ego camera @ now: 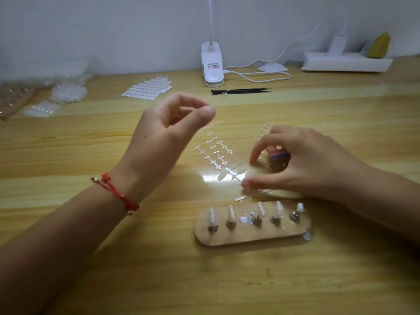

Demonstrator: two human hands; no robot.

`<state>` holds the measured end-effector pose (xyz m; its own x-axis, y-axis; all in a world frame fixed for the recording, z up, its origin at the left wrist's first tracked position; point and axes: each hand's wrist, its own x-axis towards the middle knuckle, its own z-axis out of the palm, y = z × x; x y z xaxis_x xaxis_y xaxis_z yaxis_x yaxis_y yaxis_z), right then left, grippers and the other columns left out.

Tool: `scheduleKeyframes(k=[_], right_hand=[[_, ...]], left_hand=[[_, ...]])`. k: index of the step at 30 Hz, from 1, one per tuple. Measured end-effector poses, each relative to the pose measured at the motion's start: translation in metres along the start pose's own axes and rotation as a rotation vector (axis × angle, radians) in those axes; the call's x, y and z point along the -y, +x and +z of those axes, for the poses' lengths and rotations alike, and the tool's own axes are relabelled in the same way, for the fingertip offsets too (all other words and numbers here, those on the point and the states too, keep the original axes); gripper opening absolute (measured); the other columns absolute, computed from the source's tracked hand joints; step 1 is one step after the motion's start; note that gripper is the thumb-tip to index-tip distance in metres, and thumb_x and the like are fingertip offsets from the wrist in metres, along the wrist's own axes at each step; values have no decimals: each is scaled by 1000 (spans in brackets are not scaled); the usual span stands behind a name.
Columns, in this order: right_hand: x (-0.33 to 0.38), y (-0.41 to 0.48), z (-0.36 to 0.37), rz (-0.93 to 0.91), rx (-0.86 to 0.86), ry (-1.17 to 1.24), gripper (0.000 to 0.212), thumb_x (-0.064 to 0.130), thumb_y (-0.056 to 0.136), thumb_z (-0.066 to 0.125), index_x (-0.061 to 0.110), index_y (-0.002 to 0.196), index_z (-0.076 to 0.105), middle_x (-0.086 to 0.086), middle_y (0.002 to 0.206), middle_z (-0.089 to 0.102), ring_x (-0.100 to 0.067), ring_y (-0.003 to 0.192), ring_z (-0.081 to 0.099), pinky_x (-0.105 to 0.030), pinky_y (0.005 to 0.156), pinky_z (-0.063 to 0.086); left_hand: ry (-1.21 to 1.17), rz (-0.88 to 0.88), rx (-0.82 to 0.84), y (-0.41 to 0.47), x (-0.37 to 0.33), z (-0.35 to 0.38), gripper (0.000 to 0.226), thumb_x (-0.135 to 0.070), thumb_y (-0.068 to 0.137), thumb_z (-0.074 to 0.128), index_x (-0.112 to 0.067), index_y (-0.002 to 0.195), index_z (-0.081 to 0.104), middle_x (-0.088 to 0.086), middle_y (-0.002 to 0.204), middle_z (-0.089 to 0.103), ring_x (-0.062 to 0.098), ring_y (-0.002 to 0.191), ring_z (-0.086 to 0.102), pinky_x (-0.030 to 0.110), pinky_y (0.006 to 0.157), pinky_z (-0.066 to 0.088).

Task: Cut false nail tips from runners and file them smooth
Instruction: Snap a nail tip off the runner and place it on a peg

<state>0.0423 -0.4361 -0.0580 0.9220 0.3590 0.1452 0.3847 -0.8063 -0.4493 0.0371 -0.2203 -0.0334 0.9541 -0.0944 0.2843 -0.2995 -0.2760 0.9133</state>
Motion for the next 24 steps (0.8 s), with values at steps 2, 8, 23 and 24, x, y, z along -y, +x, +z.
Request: scheduleKeyframes(k=[2,8,23,24], right_hand=[[2,0,1,-28,8,-46,52,84,52,59,45,84,66,20,91,58,9,81,57,-29,70,47],[0,3,6,8,-6,362,25,42,61,81,26,73,66,4,77,69,-4,70,65,-21,72,53],[10,2,-2,139,-84,916,42,32,55,81,23,91,61,6,74,72,0,60,62,-8,53,45],[11,2,-2,139,-70,897,43,34,55,81,24,93,64,5,76,73,-2,64,64,-10,57,48]], left_hand=[[39,-30,-5,-2,10,3,19,-37,73,62,-24,86,66,3,80,64,10,74,55,26,74,45],[204,-23,48,-3,24,3,18,-40,72,64,-27,84,67,-11,72,53,-1,60,44,9,55,32],[-69,-167,158,-6,22,8,26,-41,64,74,-27,86,78,3,93,75,19,98,67,33,92,49],[-70,-165,158,-7,22,8,27,-41,63,74,-25,85,78,7,94,74,21,96,67,35,91,50]])
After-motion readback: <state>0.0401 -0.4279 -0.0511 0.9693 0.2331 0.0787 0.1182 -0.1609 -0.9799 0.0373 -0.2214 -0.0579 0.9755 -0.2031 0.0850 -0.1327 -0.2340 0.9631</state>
